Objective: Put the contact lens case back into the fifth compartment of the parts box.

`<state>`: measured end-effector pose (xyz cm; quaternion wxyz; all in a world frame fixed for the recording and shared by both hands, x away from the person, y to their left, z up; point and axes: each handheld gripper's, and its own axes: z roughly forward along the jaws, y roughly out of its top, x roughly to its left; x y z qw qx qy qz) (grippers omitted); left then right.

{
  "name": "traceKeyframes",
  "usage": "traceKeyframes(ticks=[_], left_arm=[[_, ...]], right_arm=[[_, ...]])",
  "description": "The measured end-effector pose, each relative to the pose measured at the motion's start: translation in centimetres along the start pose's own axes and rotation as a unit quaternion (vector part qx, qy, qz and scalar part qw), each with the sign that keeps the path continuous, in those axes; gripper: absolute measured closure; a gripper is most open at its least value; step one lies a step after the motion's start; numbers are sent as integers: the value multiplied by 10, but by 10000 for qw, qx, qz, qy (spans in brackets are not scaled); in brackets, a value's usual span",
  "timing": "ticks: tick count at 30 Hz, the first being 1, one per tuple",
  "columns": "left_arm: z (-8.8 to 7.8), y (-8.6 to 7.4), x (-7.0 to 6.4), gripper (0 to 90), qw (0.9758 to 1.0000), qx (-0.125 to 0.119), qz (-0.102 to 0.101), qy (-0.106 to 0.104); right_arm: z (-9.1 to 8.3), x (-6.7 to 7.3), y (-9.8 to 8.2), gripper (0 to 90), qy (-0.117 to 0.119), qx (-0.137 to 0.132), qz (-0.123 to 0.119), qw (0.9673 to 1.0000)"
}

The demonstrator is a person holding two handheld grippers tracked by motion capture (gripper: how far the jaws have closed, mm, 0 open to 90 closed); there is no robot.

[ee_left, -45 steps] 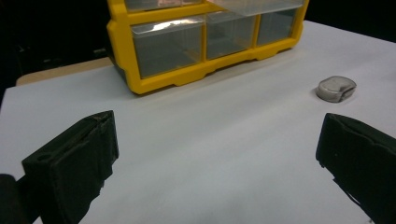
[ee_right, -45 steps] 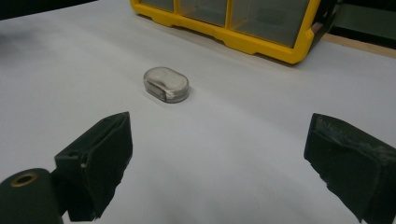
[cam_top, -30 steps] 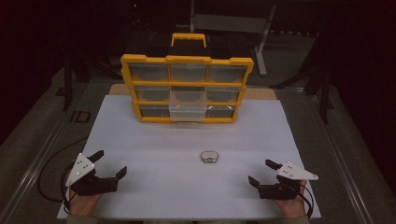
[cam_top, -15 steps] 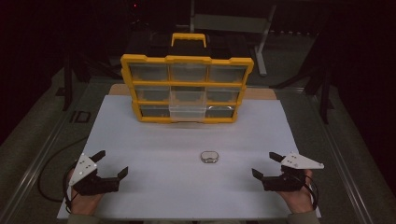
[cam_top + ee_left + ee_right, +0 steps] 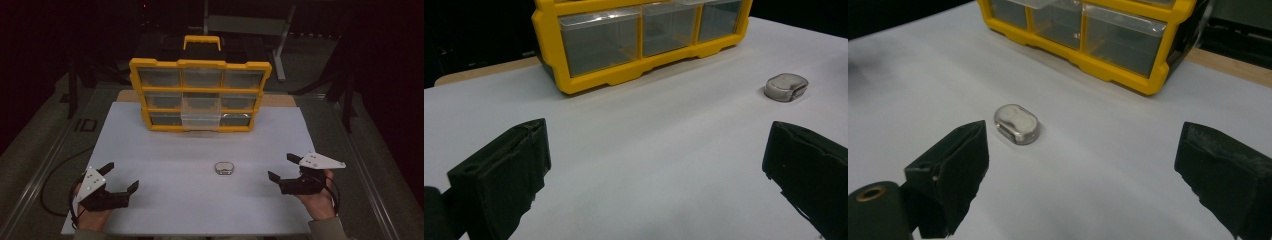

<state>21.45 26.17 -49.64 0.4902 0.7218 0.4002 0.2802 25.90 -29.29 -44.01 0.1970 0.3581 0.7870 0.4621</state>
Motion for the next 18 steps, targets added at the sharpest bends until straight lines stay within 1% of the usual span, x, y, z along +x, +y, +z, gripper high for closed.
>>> traceKeyframes(ticks=[1,4,5,6,11,13,16,18], left_arm=[[0,0,0,0,10000,0,0,0],[0,1,-2,0,10000,25,61,-5],[0,1,-2,0,10000,28,58,-8],[0,1,-2,0,10000,27,49,-4],[0,-1,-1,0,10000,-11,-17,4],[1,-1,-1,0,10000,16,17,8],[2,-1,-2,0,10000,17,26,5],[2,-1,-2,0,10000,18,31,8]], right_arm=[[0,0,0,73,0,0,0,10000],[5,-2,5,73,44,110,-14,9999],[6,-2,7,73,58,124,-35,9999],[8,-2,10,74,72,200,-59,9998],[12,-4,17,74,79,255,-117,9996],[17,-7,22,73,86,324,-144,9993],[19,-8,25,73,111,366,-163,9991],[23,-9,31,74,139,414,-203,9988]])
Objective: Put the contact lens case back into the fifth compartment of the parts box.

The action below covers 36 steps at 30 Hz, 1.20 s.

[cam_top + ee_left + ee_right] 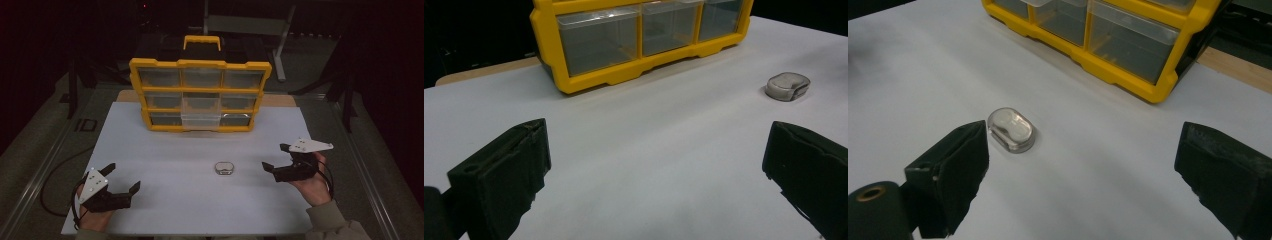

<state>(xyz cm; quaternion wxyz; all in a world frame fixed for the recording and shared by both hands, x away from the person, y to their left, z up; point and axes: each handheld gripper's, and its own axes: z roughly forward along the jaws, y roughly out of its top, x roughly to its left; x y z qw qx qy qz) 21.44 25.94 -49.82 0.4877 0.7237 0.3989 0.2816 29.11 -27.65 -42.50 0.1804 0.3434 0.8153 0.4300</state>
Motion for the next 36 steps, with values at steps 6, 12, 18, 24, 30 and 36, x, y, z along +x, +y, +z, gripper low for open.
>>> traceKeyframes(ticks=[6,12,18,24,30,36], left_arm=[[-1,0,0,0,10000,-22,-29,33],[-1,0,1,0,10000,-18,-21,51],[-1,0,1,0,10000,-8,-18,62],[-1,0,1,0,10000,15,-5,75],[-1,-1,1,0,9999,25,-11,107],[0,-1,1,0,9999,29,-13,106]], right_arm=[[5,0,10,74,28,98,-77,9999],[14,0,20,74,43,217,-132,9997],[27,0,26,73,15,474,-145,9988],[35,0,31,73,-1,614,-245,9978],[51,1,40,73,59,940,-364,9949],[64,3,43,74,97,1194,-504,9915]])
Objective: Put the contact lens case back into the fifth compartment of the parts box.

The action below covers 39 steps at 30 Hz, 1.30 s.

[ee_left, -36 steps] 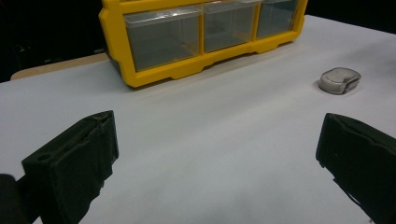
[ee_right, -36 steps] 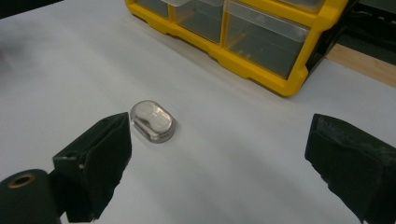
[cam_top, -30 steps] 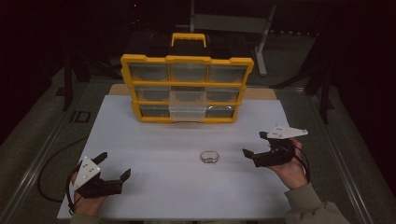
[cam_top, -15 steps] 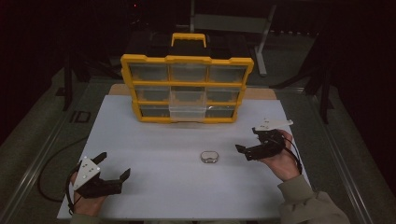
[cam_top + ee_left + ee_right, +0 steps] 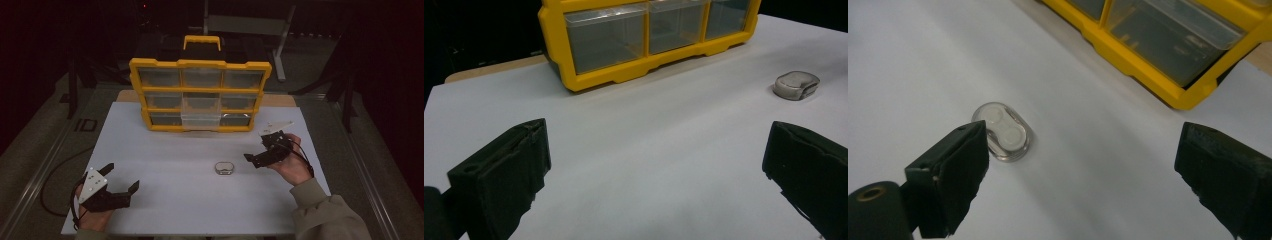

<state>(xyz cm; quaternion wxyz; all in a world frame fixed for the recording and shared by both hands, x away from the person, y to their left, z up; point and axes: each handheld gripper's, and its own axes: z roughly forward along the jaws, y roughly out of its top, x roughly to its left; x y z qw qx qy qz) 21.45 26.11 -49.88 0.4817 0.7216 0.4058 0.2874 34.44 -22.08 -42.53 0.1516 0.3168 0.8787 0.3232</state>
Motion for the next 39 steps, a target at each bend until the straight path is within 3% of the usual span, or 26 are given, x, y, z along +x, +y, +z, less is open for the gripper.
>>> traceKeyframes(ticks=[10,20,24,39], left_arm=[[0,0,0,0,10000,-3,-13,-2],[0,0,1,0,10000,6,-9,-13],[0,-1,1,0,10000,4,-12,-10],[0,0,1,0,10000,-4,-3,-12]], right_arm=[[10,-6,10,74,197,52,-142,9997],[29,-11,12,75,563,158,-310,9978],[38,-10,12,75,723,224,-460,9961],[59,2,14,76,917,499,-745,9917]])
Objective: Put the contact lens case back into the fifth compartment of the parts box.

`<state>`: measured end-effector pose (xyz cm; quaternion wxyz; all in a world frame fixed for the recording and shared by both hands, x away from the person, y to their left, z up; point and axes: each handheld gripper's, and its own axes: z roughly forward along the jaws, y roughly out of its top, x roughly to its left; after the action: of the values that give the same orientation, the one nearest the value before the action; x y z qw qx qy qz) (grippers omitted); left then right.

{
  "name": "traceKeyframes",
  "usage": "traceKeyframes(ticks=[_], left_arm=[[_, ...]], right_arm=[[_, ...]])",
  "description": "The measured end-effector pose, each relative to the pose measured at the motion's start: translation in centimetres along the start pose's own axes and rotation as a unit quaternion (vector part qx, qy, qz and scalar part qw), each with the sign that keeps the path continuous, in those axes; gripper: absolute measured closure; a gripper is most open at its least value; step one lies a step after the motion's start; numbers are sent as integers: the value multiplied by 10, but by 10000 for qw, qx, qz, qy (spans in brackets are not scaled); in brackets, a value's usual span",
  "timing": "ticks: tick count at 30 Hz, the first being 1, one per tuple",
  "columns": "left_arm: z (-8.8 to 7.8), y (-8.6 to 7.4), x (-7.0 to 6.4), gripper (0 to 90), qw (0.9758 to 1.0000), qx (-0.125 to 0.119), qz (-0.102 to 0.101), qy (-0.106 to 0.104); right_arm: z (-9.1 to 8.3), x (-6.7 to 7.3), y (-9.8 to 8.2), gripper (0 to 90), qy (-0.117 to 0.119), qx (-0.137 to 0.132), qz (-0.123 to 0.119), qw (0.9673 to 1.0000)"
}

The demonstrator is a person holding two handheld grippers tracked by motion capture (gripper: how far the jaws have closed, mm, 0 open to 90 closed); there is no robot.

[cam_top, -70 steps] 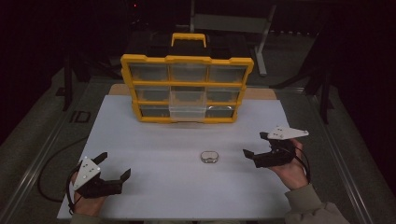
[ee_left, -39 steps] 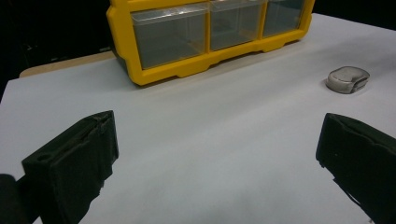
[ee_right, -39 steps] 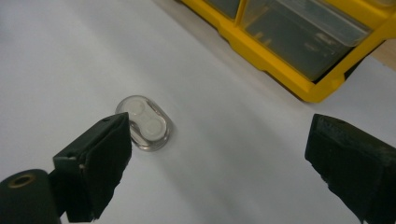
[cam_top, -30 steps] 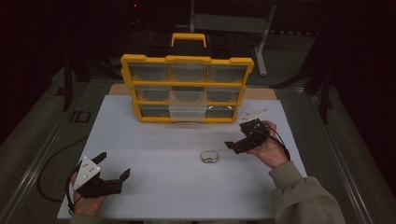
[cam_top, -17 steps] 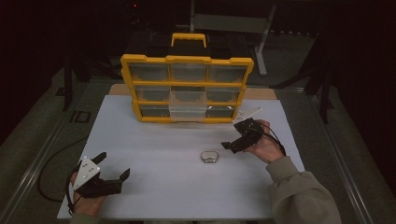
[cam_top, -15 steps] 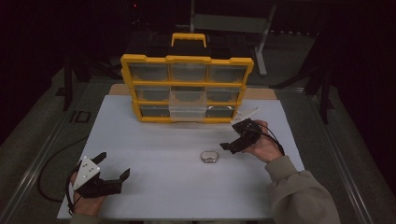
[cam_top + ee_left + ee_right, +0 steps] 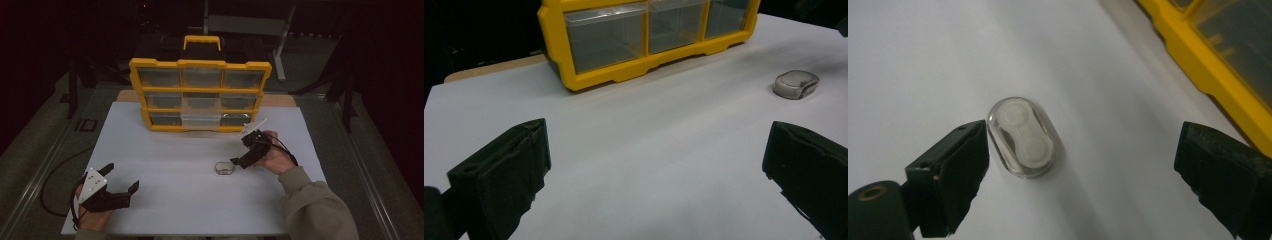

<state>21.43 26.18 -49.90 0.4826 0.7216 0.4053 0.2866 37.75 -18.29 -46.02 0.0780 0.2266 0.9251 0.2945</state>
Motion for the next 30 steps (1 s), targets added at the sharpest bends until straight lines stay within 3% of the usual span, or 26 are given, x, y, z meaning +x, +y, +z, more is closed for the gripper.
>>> traceKeyframes(ticks=[12,30], left_arm=[[0,0,0,0,10000,9,-5,-16],[1,-1,0,0,10000,18,-3,-29]], right_arm=[[19,2,1,81,195,275,-145,9993],[42,3,1,81,422,396,-259,9980]])
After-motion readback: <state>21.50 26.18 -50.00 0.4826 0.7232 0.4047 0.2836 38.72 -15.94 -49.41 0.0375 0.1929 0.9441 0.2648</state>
